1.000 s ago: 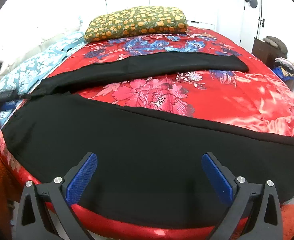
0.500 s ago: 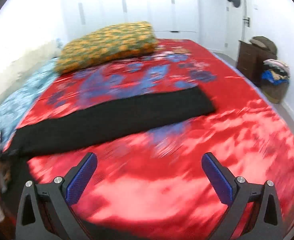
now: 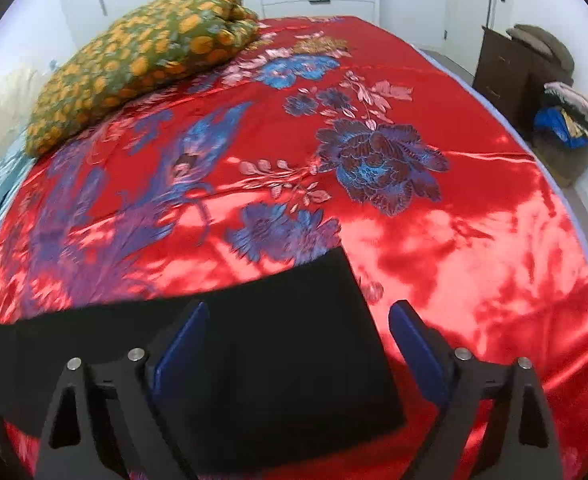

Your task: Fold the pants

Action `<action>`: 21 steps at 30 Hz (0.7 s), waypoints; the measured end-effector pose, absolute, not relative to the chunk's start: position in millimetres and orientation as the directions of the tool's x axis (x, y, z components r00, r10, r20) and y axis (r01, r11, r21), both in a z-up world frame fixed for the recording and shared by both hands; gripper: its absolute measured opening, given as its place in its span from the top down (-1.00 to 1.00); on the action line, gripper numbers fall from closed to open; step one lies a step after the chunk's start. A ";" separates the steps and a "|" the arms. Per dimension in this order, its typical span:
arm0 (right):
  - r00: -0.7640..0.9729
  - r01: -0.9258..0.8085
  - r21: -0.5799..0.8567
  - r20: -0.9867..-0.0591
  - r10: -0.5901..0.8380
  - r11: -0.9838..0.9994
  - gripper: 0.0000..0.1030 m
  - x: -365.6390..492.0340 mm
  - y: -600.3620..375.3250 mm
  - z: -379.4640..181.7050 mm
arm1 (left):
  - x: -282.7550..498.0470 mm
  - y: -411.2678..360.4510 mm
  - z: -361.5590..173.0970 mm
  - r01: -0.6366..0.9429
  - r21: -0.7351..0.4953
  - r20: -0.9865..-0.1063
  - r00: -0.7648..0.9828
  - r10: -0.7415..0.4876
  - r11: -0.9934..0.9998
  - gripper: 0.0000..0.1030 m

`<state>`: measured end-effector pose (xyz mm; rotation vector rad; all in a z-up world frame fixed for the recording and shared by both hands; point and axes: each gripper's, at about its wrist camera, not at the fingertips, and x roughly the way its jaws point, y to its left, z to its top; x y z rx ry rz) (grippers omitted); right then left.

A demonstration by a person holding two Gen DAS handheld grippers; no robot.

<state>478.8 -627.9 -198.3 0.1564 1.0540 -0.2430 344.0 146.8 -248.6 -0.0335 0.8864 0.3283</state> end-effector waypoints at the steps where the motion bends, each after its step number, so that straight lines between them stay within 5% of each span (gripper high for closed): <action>1: 0.462 0.281 0.003 -0.877 -0.133 0.960 -0.75 482.4 -629.2 -203.7 | 343.8 146.8 -249.0 -0.295 0.106 -0.764 0.587 0.268 0.949 -0.99; 2: 0.443 0.290 0.000 -0.887 -0.135 0.957 -0.57 488.8 -633.4 -211.6 | 343.5 146.5 -249.1 -0.295 0.106 -0.762 0.589 0.269 0.949 -0.99; 3: 0.437 0.287 0.022 -0.893 -0.110 0.958 0.08 490.3 -636.5 -216.2 | 343.4 146.4 -249.4 -0.295 0.107 -0.761 0.590 0.269 0.949 -0.99; 5: 0.418 0.300 0.046 -0.904 -0.088 0.953 0.91 490.6 -640.9 -220.0 | 343.4 146.3 -249.8 -0.296 0.107 -0.759 0.592 0.270 0.949 -0.99; 14: 0.630 -0.076 0.078 -0.769 0.109 0.994 0.92 335.9 -529.7 -91.5 | 345.4 144.9 -249.0 -0.296 0.122 -0.763 0.582 0.280 0.947 -0.99; 21: 0.564 -0.300 -0.017 -0.809 0.163 0.954 0.92 122.6 -420.6 -58.3 | 350.1 145.9 -245.6 -0.290 0.129 -0.785 0.554 0.277 0.948 -0.99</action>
